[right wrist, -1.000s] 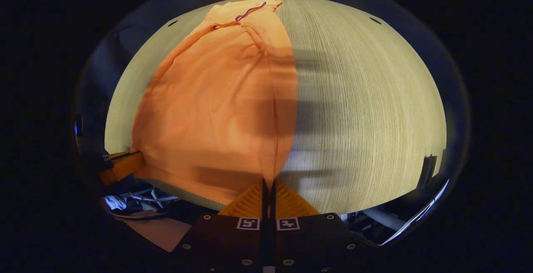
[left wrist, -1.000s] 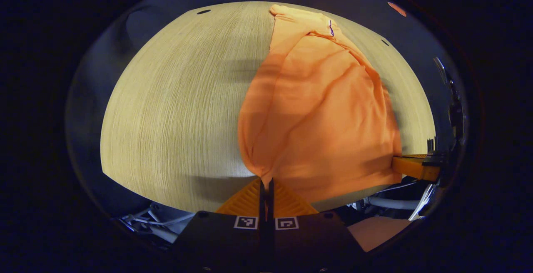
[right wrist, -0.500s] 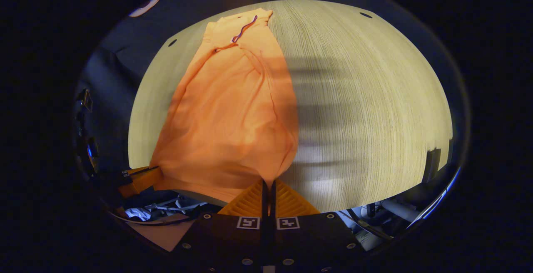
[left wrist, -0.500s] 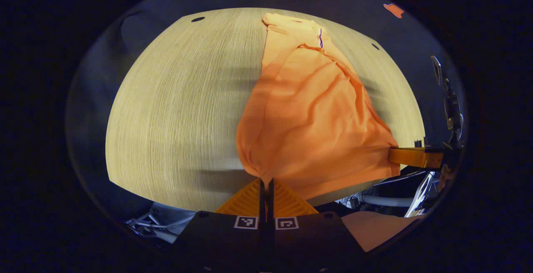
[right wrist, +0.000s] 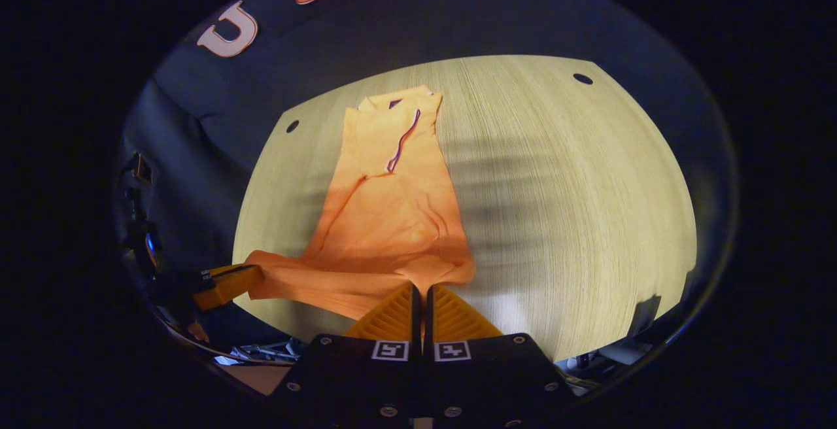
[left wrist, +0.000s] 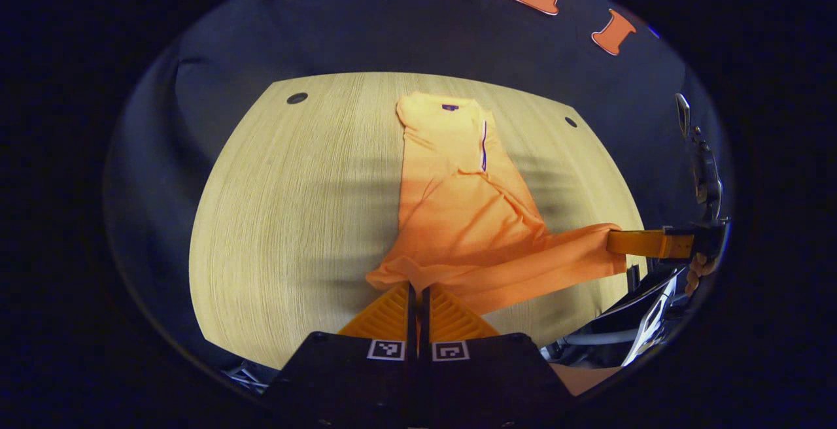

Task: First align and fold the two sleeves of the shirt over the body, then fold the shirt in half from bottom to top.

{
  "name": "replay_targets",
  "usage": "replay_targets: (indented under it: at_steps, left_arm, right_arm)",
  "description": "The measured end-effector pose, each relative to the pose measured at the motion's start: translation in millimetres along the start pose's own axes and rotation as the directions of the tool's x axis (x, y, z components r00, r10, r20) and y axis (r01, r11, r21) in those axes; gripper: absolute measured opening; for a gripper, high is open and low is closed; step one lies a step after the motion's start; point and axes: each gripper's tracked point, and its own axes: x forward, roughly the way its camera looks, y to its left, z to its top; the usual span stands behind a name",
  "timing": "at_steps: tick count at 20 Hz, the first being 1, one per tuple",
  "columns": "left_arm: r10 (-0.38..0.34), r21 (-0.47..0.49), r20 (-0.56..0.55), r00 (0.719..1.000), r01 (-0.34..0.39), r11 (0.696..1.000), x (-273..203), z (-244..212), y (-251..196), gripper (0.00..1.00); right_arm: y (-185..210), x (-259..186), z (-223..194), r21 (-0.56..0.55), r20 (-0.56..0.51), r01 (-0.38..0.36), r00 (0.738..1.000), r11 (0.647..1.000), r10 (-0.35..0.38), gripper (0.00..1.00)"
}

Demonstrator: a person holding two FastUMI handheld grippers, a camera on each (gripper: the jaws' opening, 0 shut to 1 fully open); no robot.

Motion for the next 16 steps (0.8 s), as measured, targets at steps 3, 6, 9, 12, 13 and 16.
replay_targets:
  at_steps: [3,6,9,12,13,16]
  left_arm:
    - [0.001,0.018,0.029,1.000,-0.002,1.000,10.5,28.1,-0.1,0.01]
    - [0.002,0.036,0.065,0.998,-0.005,0.999,19.3,68.3,2.4,0.01]
    - [0.003,0.051,0.100,0.995,-0.008,0.999,30.9,110.7,6.8,0.01]
    - [0.007,0.053,0.130,0.991,-0.014,0.999,51.8,151.5,9.0,0.01]
    - [0.007,0.043,0.135,0.991,-0.013,0.999,59.5,163.6,10.6,0.01]
    - [0.003,0.032,0.151,0.989,-0.008,0.999,83.1,200.2,13.2,0.01]
  right_arm:
    - [2.8,2.8,41.7,-0.014,0.054,-0.002,0.999,1.000,0.002,0.00]
    - [3.7,8.4,76.4,-0.026,0.083,-0.003,0.997,1.000,0.005,0.00]
    - [3.0,18.7,111.6,-0.035,0.109,-0.001,0.994,0.999,0.005,0.00]
    - [1.3,33.9,146.2,0.009,0.127,-0.006,0.992,1.000,0.005,0.00]
    - [-0.1,40.5,158.1,0.018,0.140,-0.005,0.990,1.000,0.002,0.00]
    - [-5.1,59.5,189.1,0.018,0.159,0.011,0.987,1.000,-0.014,0.00]
